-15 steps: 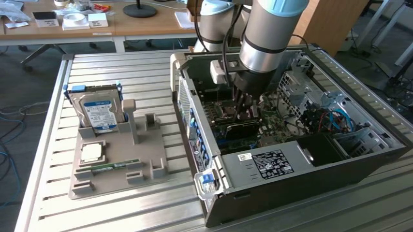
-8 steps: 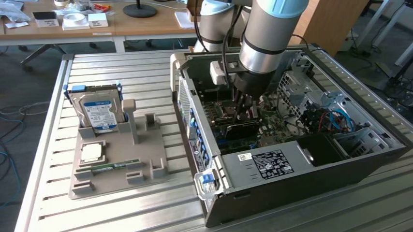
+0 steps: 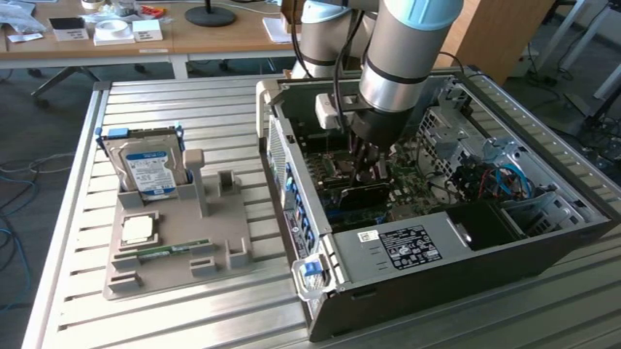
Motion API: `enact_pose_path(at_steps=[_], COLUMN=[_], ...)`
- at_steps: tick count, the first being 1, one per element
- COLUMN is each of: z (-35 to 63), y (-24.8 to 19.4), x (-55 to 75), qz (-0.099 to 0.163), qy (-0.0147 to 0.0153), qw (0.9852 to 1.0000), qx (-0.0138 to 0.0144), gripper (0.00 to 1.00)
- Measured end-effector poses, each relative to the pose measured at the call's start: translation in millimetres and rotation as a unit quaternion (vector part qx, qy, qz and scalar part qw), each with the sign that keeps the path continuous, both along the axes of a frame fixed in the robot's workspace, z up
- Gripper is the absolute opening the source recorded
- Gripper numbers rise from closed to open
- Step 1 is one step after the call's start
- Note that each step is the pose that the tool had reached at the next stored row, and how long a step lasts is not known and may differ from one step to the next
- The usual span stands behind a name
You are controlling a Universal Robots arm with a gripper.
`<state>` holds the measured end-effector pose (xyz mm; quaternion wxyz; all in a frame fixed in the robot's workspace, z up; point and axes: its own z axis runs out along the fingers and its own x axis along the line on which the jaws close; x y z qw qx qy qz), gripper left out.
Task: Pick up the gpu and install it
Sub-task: 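Press down on the gpu until it lock into place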
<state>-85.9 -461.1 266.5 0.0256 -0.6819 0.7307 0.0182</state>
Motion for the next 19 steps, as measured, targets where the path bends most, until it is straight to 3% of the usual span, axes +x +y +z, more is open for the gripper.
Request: enact_pose_path(at_steps=[19], z=[-3.0], y=[0.0], x=[0.0], qz=[0.0], qy=[0.0001], qw=[1.0], qx=[-0.0002], gripper=[0.11])
